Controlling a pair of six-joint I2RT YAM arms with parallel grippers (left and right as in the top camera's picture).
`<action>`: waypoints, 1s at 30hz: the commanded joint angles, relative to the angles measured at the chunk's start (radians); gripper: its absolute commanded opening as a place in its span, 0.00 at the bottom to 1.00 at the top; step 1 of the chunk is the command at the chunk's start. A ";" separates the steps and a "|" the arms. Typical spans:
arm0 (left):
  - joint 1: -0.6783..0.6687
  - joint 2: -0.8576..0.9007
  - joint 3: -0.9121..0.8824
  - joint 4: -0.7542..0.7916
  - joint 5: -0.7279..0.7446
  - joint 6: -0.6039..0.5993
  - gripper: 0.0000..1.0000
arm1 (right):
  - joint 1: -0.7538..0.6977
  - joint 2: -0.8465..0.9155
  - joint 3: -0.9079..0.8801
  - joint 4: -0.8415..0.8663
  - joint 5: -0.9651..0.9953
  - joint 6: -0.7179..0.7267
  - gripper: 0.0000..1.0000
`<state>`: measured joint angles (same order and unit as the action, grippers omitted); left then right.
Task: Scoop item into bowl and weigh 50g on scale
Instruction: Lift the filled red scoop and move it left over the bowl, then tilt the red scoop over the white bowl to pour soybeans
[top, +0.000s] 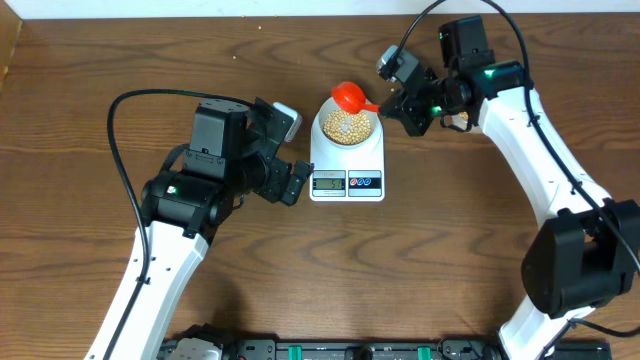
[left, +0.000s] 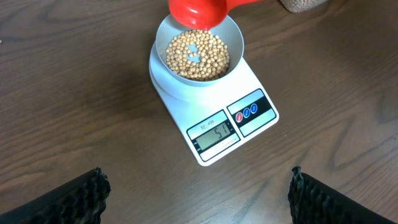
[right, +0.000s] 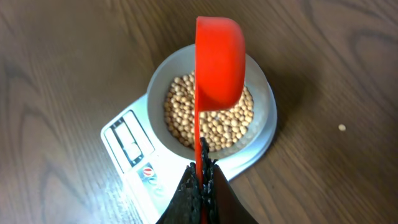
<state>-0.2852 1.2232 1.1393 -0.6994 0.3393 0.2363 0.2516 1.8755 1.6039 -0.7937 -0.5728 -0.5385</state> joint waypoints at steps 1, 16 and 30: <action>-0.002 0.000 -0.003 0.000 0.012 0.002 0.94 | 0.013 0.037 -0.012 0.000 0.025 -0.031 0.01; -0.002 0.000 -0.003 0.000 0.011 0.002 0.94 | 0.072 0.113 -0.014 0.043 0.156 -0.055 0.01; -0.002 0.000 -0.003 0.000 0.011 0.002 0.94 | 0.111 0.113 -0.014 0.007 0.156 -0.055 0.01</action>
<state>-0.2852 1.2232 1.1393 -0.6994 0.3393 0.2363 0.3405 1.9778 1.5948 -0.7666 -0.4313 -0.5842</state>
